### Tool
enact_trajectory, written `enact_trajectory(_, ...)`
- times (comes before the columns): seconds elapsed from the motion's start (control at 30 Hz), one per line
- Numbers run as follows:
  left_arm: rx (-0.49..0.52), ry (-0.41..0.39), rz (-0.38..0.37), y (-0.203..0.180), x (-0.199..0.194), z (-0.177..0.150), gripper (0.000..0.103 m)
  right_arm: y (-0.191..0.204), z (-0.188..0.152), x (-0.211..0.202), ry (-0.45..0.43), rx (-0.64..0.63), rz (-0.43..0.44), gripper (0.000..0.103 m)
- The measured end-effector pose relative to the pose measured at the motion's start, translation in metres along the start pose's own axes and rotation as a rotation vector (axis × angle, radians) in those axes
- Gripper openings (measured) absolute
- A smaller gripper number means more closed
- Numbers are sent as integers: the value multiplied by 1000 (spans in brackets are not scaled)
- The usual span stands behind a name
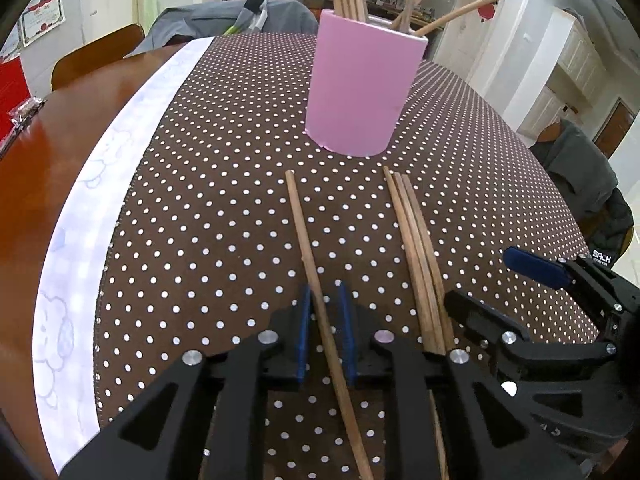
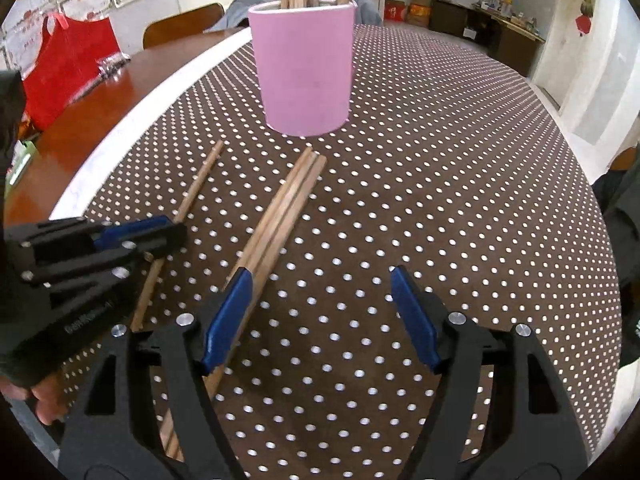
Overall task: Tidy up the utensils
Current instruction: 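Close the left tool on a chopstick while the right tool approaches another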
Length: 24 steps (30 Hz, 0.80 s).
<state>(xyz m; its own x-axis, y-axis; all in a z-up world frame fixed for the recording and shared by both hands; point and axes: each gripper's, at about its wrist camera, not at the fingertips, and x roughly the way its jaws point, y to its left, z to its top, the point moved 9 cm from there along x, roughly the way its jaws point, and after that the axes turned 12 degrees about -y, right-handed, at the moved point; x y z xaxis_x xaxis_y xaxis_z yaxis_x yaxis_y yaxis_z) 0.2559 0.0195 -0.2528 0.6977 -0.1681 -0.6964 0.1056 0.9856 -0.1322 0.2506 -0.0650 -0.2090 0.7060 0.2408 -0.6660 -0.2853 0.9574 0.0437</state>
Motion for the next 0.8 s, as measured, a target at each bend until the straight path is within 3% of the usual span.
enact_trajectory(0.63,51,42,37,-4,11,9,19,-2,-8,13,92,-56,-9,68)
enact_trajectory(0.77,53,50,44,-4,13,12,18,-17,-3,13,108,-50,-10,30)
enact_trajectory(0.8,52,49,51,-4,14,12,15,-22,-2,13,117,-39,-5,26)
